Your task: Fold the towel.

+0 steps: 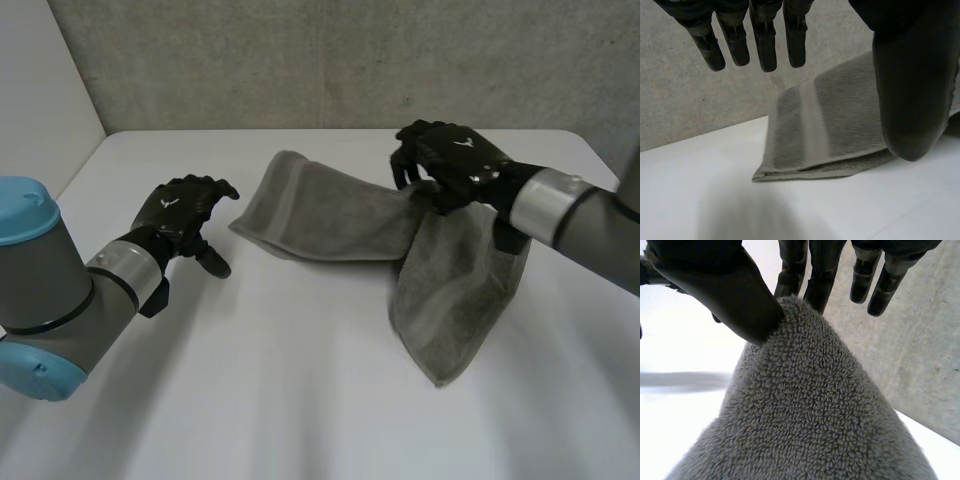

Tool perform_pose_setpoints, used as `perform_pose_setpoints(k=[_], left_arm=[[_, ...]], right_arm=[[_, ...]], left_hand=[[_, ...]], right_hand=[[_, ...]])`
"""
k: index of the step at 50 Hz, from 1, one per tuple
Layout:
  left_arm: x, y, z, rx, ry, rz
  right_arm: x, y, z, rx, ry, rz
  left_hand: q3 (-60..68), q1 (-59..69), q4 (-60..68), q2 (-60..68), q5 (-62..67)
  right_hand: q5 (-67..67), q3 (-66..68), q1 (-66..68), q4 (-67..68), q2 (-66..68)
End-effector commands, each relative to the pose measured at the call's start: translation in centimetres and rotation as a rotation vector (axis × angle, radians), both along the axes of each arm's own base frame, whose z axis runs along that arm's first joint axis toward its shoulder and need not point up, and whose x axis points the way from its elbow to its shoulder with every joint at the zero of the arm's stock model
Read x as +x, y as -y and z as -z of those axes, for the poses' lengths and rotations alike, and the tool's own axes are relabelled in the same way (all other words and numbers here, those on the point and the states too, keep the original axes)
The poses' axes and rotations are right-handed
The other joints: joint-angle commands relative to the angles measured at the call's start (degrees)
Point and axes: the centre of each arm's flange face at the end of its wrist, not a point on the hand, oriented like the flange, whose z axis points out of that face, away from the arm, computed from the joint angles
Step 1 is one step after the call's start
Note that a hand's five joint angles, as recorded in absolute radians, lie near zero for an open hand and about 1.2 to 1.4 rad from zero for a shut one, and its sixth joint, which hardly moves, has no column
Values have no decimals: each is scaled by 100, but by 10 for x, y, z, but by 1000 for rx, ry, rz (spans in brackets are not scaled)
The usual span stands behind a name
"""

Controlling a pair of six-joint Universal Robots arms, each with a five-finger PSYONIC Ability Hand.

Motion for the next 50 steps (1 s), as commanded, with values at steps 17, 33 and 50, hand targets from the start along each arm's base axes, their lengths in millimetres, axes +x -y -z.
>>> perform_pose_setpoints(k=[17,33,50], left_arm=[[-5,4,17,15,66,24],[-29,44,43,-52,259,105],[-49,68,57,-9,228,243]], right_arm=[[-62,-19,8,130,-113,-104],[-62,-24,28,185,-152,-67],[-61,-26,31,187,-156,-71]], left_hand=[[-246,-599,-288,-398,-187],[-246,-111,-288,90,300],[-246,242,-288,443,654]], right_hand=[[-6527,-38,-6399,-341,-6302],[-6527,-38,-6399,-341,-6302],[-6527,-38,-6399,-341,-6302]])
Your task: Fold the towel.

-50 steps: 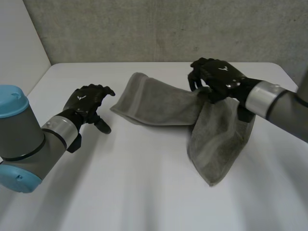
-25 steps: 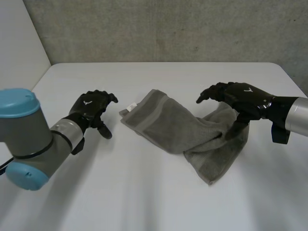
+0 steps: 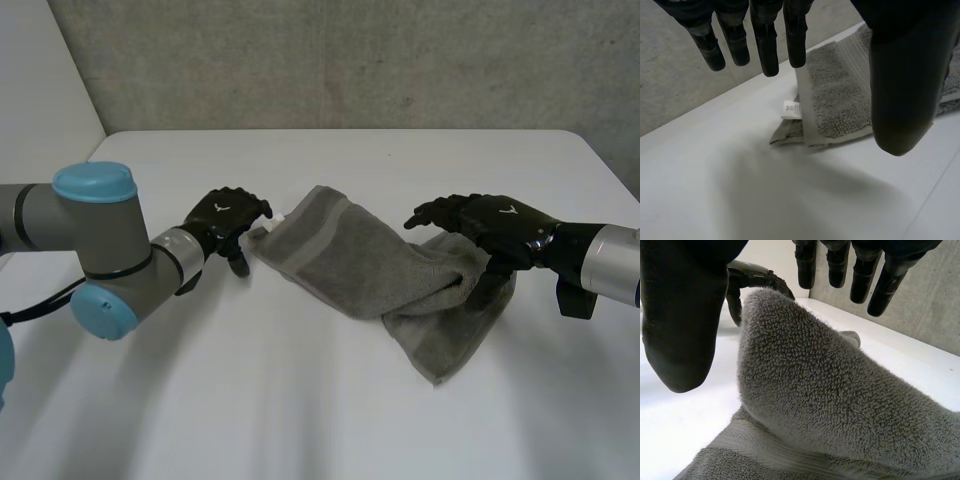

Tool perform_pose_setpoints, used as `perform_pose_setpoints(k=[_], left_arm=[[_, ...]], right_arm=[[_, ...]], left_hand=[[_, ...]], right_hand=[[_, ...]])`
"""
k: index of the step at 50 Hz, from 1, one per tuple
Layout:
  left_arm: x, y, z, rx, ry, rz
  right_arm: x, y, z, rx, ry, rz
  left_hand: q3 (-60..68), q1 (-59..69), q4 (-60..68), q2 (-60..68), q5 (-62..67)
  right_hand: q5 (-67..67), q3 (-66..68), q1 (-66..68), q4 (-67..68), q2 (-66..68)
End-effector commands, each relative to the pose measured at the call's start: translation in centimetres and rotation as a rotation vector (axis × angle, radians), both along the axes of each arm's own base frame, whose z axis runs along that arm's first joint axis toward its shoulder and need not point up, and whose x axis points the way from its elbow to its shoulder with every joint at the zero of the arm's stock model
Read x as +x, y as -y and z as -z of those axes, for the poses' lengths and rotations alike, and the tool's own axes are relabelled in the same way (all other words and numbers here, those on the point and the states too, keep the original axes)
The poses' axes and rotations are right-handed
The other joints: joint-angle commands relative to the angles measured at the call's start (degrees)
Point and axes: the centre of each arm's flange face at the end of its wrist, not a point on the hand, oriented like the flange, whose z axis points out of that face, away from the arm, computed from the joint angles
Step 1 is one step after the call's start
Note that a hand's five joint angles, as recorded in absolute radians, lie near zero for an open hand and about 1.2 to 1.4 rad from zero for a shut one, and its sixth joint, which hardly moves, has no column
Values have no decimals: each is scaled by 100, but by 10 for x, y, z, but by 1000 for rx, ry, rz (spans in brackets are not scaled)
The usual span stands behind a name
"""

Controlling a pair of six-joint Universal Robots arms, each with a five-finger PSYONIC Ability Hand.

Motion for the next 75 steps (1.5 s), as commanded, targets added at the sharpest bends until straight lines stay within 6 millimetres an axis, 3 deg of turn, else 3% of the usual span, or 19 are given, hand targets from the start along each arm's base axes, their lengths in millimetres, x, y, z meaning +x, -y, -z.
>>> perform_pose_setpoints(k=[1,10,38,44,55,70,73,75], left_arm=[[-7,7,5,19,-15,48],[-9,17,10,31,-9,42],[-12,28,27,30,56,18],[-13,30,29,25,60,13],[-19,27,25,12,55,27],[-22,27,36,20,66,31],[-22,27,38,16,76,33],[-22,27,39,11,87,27]], right_arm=[[1,-1,1,4,-2,-3],[1,-1,1,3,-2,-3],[-3,3,4,-1,-4,8],[-3,3,4,0,-3,7],[-3,4,8,10,-6,8],[-3,4,9,15,-6,8],[-3,4,10,16,-6,8],[-3,4,10,16,-6,8]], left_hand=[[-246,211,-288,131,37],[-246,1118,-288,1038,944],[-246,1254,-288,1174,1080],[-246,2043,-288,1963,1869],[-246,2011,-288,1931,1836],[-246,1943,-288,1863,1769],[-246,2229,-288,2149,2055],[-246,3132,-288,3052,2958]], right_hand=[[-344,-38,-400,-342,-436],[-344,-38,-400,-342,-436],[-344,-38,-400,-342,-436],[-344,-38,-400,-342,-436],[-344,-38,-400,-342,-436],[-344,-38,-400,-342,-436],[-344,-38,-400,-342,-436],[-344,-38,-400,-342,-436]])
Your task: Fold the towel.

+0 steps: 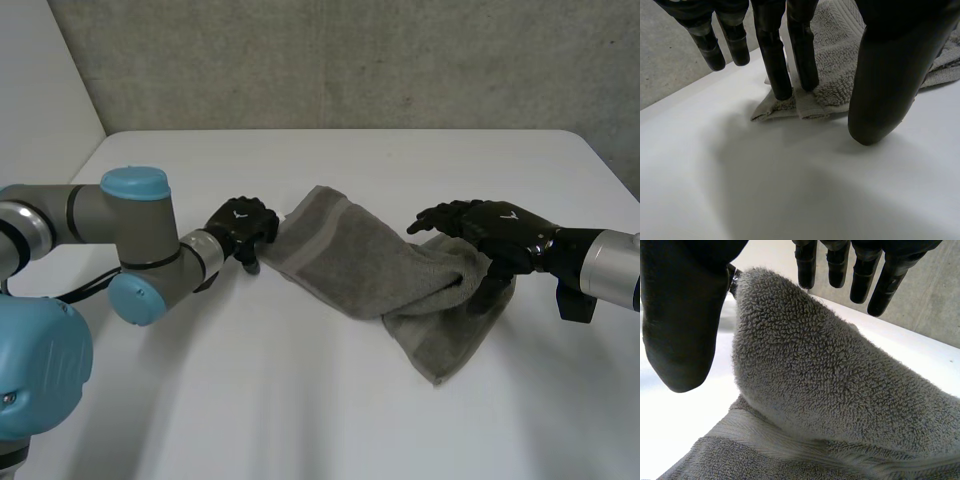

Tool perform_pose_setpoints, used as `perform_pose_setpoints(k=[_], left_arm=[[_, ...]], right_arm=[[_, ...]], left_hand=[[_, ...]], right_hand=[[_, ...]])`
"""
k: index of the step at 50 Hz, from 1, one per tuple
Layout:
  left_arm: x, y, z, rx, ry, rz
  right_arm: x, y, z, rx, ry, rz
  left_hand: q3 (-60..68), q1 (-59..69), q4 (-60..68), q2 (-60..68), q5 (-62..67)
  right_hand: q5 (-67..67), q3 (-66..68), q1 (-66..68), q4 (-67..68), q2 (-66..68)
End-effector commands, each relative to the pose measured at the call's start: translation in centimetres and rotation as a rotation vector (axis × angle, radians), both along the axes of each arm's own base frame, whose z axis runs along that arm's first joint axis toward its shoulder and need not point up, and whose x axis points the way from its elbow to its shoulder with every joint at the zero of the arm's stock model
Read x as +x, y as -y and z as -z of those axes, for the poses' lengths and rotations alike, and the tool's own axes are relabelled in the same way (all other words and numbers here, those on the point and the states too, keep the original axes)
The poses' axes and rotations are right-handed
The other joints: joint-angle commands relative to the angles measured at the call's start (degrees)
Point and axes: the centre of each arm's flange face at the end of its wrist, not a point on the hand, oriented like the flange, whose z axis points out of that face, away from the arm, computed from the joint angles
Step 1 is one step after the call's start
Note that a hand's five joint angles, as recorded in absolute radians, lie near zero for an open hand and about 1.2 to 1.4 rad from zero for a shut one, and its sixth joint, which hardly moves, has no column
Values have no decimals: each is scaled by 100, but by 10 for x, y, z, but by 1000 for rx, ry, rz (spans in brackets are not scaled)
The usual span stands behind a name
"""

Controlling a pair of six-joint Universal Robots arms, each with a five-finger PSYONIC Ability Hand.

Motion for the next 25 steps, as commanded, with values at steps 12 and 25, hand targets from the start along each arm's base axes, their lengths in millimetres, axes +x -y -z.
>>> perform_pose_setpoints(k=[12,25], left_arm=[[-2,1,-11,-48,15,-17],[-7,-14,-21,-50,12,6]], right_arm=[[0,2,3,6,-2,1],[0,2,2,5,-2,1]], left_hand=[[-246,2946,-288,2942,2952],[-246,2913,-288,2908,2918]], right_hand=[[-344,-38,-400,-342,-436],[-344,-38,-400,-342,-436]])
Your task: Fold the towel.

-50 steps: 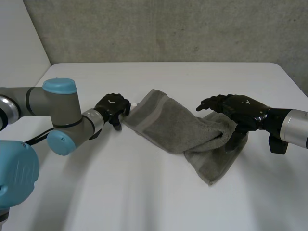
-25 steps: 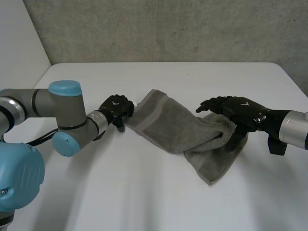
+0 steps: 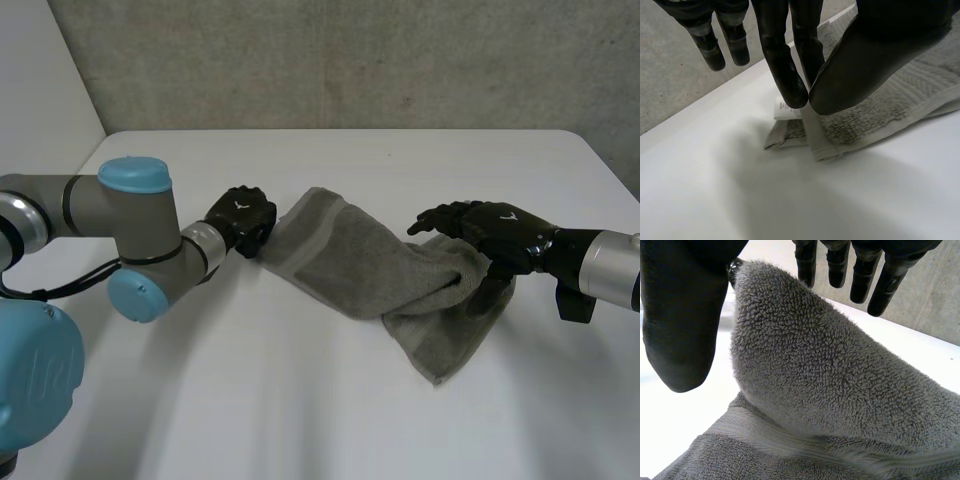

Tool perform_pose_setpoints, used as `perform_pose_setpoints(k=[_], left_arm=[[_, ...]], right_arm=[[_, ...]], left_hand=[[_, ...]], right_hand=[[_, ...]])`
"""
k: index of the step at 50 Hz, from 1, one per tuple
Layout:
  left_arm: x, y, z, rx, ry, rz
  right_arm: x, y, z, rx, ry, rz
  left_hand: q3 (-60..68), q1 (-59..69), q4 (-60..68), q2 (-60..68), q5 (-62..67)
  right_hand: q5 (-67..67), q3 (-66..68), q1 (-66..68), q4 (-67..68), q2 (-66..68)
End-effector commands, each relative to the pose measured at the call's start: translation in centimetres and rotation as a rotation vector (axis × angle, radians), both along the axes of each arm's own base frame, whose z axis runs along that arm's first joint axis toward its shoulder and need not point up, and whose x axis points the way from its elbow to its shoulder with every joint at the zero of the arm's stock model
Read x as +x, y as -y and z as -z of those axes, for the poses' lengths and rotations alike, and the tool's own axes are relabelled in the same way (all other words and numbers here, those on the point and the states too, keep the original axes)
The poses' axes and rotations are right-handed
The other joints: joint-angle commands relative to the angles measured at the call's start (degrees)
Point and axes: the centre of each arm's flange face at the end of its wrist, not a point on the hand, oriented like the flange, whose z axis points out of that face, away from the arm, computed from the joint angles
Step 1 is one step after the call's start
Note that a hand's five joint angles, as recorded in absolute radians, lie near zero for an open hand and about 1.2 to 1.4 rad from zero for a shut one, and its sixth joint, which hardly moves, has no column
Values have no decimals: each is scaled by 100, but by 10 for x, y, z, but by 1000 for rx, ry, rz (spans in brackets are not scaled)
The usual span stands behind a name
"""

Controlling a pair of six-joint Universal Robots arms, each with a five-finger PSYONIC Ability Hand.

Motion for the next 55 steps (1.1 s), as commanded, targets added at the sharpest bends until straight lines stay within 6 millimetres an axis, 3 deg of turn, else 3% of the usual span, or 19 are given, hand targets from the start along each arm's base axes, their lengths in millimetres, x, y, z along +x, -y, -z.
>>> perform_pose_setpoints(k=[1,4,5,6,7,9,19,38,45,55], left_arm=[[-2,-7,-1,0,0,10],[-2,-9,1,3,3,13],[-2,-9,3,1,4,14],[-2,-9,3,1,4,14],[-2,-9,3,-8,3,13],[-3,-7,4,-19,1,7],[0,3,1,-74,-3,-48],[0,10,19,-52,6,-46],[-1,11,19,-56,1,-41],[-2,10,23,-45,6,-36]], right_arm=[[0,0,-1,-2,0,0],[0,0,-1,-1,0,0],[0,0,-1,1,1,0],[0,0,-1,1,1,0],[0,0,-1,1,1,0],[0,-1,-1,2,1,-1],[0,-1,0,3,0,-2],[0,1,0,-1,1,-1],[0,1,2,6,-1,-1],[0,2,4,-1,-8,-4]], left_hand=[[-246,139,-288,148,61],[-246,-663,-288,-653,-741],[-246,-2184,-288,-2175,-2263],[-246,-2200,-288,-2190,-2278],[-246,-3799,-288,-3789,-3877],[-246,-3981,-288,-3972,-4059],[-246,-3932,-288,-3923,-4010],[-246,-3293,-288,-3284,-3371],[-246,-1648,-288,-1639,-1726],[-246,-1544,-288,-1534,-1622]], right_hand=[[-344,-38,-400,-342,-436],[-344,-38,-400,-342,-436],[-344,-38,-400,-342,-436],[-344,-38,-400,-342,-436],[-344,-38,-400,-342,-436],[-344,-38,-400,-342,-436],[-344,-38,-400,-342,-436],[-344,-38,-400,-342,-436],[-344,-38,-400,-342,-436],[-344,-38,-400,-342,-436]])
